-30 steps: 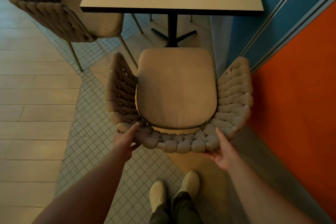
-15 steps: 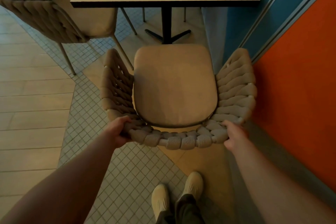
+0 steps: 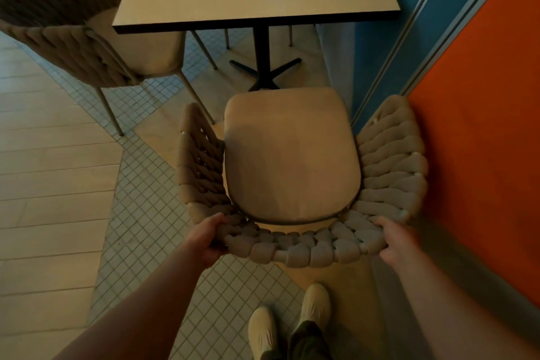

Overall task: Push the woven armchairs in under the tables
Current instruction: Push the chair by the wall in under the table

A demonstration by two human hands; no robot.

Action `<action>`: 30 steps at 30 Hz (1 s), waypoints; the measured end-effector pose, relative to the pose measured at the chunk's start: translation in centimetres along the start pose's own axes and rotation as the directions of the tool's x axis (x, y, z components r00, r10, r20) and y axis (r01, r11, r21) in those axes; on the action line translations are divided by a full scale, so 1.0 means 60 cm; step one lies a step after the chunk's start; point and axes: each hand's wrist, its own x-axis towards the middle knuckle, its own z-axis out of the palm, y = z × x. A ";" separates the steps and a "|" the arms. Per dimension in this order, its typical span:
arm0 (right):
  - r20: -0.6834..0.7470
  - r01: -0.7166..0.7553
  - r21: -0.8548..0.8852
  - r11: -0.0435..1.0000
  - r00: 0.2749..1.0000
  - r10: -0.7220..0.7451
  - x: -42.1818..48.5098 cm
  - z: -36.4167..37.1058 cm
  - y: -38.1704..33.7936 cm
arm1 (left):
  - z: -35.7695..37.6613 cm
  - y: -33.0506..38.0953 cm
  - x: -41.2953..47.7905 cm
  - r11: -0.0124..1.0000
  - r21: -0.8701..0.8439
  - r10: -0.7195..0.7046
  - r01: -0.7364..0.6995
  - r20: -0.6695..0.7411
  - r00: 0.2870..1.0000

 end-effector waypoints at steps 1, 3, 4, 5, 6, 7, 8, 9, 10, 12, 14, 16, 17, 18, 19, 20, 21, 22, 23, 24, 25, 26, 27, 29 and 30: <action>-0.001 0.000 -0.002 1.000 1.000 0.000 0.001 0.000 0.000 | 0.001 0.001 0.000 1.000 -0.006 0.000 0.000 -0.005 1.000; -0.003 0.001 0.010 1.000 1.000 -0.001 0.006 0.004 -0.002 | 0.001 0.004 0.003 1.000 -0.008 0.003 -0.003 -0.021 1.000; 0.000 0.004 0.010 1.000 1.000 -0.004 0.013 0.005 -0.002 | 0.004 0.005 0.005 1.000 -0.007 0.006 -0.006 -0.020 1.000; -0.007 0.006 0.006 1.000 1.000 -0.006 0.016 0.008 -0.004 | 0.007 0.008 0.008 1.000 -0.008 0.009 -0.009 -0.017 1.000; -0.012 0.011 0.005 1.000 1.000 -0.011 0.023 0.011 -0.007 | 0.011 0.011 0.011 1.000 -0.011 0.012 -0.012 -0.013 1.000; -0.033 0.025 0.015 1.000 0.999 -0.025 0.033 0.015 -0.010 | 0.017 0.016 0.011 1.000 -0.015 0.019 -0.019 -0.017 1.000; -0.036 0.041 0.020 0.999 0.999 -0.040 0.043 0.020 -0.016 | 0.022 0.022 0.016 0.999 -0.020 0.026 -0.027 -0.022 0.999; -0.037 0.044 0.017 0.999 0.998 -0.044 0.036 0.027 -0.026 | 0.026 0.027 0.019 0.999 -0.029 0.027 -0.027 -0.030 0.999; -0.031 0.050 0.018 0.999 0.998 -0.050 0.032 0.035 -0.037 | 0.031 0.033 0.023 0.999 -0.034 0.025 -0.027 -0.043 0.999; -0.031 0.043 0.016 0.999 0.999 -0.043 0.018 0.048 -0.054 | 0.036 0.043 0.031 0.999 -0.034 0.018 -0.020 -0.066 0.998; -0.050 0.049 0.001 0.999 0.998 -0.049 0.023 0.057 -0.067 | 0.042 0.055 0.038 0.999 -0.035 0.013 -0.016 -0.085 0.996; -0.059 0.063 0.010 0.998 0.996 -0.062 0.024 0.068 -0.079 | 0.050 0.067 0.045 0.999 -0.033 0.012 -0.015 -0.085 0.996; -0.074 0.072 0.007 0.997 0.995 -0.071 0.026 0.075 -0.085 | 0.057 0.073 0.047 0.999 -0.032 0.016 -0.019 -0.084 0.996; -0.083 0.077 0.001 0.997 0.994 -0.077 0.034 0.080 -0.088 | 0.062 0.078 0.050 0.999 -0.035 0.024 -0.027 -0.081 0.996; -0.088 0.071 -0.005 0.997 0.994 -0.071 0.033 0.086 -0.093 | 0.068 0.083 0.050 0.999 -0.031 0.024 -0.027 -0.087 0.996; -0.086 0.063 -0.009 0.998 0.994 -0.064 0.040 0.089 -0.097 | 0.071 0.087 0.057 0.999 -0.027 0.023 -0.026 -0.083 0.996; -0.094 0.054 -0.017 0.998 0.994 -0.056 0.044 0.095 -0.103 | 0.075 0.094 0.064 1.000 -0.013 0.019 -0.020 -0.092 0.996; -0.091 0.050 -0.025 0.998 0.995 -0.052 0.050 0.099 -0.109 | 0.080 0.099 0.071 1.000 -0.009 0.021 -0.022 -0.096 0.995; -0.087 0.047 -0.012 0.999 0.995 -0.048 0.052 0.103 -0.115 | 0.085 0.106 0.070 1.000 -0.003 0.017 -0.017 -0.108 0.994; -0.090 0.052 -0.007 0.999 0.995 -0.053 0.063 0.108 -0.121 | 0.090 0.113 0.074 1.000 -0.008 0.022 -0.023 -0.111 0.994; -0.076 0.048 0.003 0.999 0.996 -0.047 0.065 0.115 -0.131 | 0.097 0.123 0.077 1.000 -0.010 0.022 -0.024 -0.116 0.993; -0.054 0.047 -0.005 0.999 0.997 -0.047 0.076 0.119 -0.138 | 0.104 0.131 0.085 0.999 -0.022 0.021 -0.024 -0.113 0.993; -0.070 0.055 0.016 0.998 0.996 -0.054 0.090 0.123 -0.143 | 0.110 0.139 0.088 0.999 -0.023 0.020 -0.023 -0.117 0.993; -0.035 0.043 0.016 0.999 0.999 -0.042 0.112 0.138 -0.158 | 0.125 0.158 0.100 1.000 -0.019 0.020 -0.023 -0.119 0.993; -0.018 0.034 0.020 0.999 0.999 -0.034 0.129 0.142 -0.163 | 0.130 0.165 0.107 0.999 -0.021 0.029 -0.031 -0.113 0.993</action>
